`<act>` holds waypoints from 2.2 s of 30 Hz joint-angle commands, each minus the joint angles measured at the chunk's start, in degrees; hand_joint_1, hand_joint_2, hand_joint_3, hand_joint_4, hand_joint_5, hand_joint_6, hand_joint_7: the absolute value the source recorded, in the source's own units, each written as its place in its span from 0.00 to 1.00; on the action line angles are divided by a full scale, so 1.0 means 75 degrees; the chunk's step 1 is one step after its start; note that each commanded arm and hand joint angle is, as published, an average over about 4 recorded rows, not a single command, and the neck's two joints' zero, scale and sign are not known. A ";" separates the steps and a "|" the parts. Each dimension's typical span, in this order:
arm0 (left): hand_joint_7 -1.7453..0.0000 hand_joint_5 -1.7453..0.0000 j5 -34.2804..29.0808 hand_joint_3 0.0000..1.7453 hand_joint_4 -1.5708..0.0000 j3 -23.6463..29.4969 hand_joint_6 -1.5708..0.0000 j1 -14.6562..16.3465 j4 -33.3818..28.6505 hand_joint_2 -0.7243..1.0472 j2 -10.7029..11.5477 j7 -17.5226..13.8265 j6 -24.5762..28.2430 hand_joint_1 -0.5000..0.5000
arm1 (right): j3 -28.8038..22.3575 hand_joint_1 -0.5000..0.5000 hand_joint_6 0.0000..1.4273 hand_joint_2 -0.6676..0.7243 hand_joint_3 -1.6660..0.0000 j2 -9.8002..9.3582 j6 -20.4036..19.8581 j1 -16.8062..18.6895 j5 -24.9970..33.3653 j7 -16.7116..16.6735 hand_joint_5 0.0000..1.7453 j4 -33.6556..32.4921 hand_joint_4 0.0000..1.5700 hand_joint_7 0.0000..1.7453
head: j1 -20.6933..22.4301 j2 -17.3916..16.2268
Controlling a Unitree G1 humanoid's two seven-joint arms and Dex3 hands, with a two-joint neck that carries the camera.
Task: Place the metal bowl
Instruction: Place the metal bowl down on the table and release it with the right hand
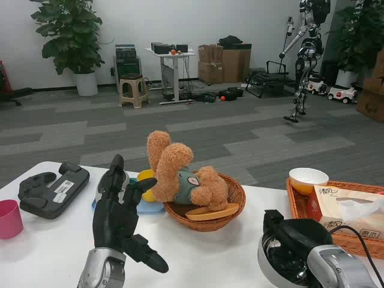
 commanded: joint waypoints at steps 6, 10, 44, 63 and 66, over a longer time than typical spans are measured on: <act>0.96 0.29 -0.0026 0.00 0.33 -0.0006 1.00 0.0108 0.0012 0.30 0.0035 -0.0001 -0.0043 0.04 | -0.0183 0.38 0.00 0.32 0.10 0.0073 -0.0086 -0.0105 0.0374 -0.0034 0.44 0.0007 0.62 0.84 | -0.0017 -0.0074; 0.96 0.29 -0.0026 0.00 0.33 -0.0006 1.00 0.0108 0.0012 0.30 0.0035 -0.0001 -0.0043 0.04 | -0.0183 0.38 0.00 0.32 0.10 0.0073 -0.0086 -0.0105 0.0380 -0.0034 0.44 0.0013 0.62 0.84 | -0.0009 -0.0087; 0.96 0.29 -0.0026 0.00 0.33 -0.0041 1.00 0.0078 0.0024 0.30 0.0000 -0.0001 -0.0043 0.04 | 0.0596 0.42 0.00 0.32 0.10 0.0390 -0.0373 -0.1066 -0.0311 -0.0725 0.44 0.2145 0.64 0.88 | -0.1158 -0.0806; 0.96 0.29 -0.0026 0.00 0.32 -0.0064 1.00 -0.0045 0.0106 0.30 -0.0038 -0.0001 -0.0043 0.04 | 0.1821 0.42 0.00 0.32 0.10 0.0791 -0.0589 -0.2130 -0.0607 -0.1956 0.50 0.4876 0.59 0.88 | -0.1605 -0.1188; 0.96 0.29 -0.0029 0.00 0.32 -0.0061 1.00 -0.0045 0.0106 0.30 -0.0047 -0.0001 -0.0043 0.04 | 0.1968 0.42 0.00 0.31 0.10 0.0832 -0.0601 -0.2218 -0.0604 -0.2008 0.50 0.5122 0.53 0.88 | -0.1638 -0.1257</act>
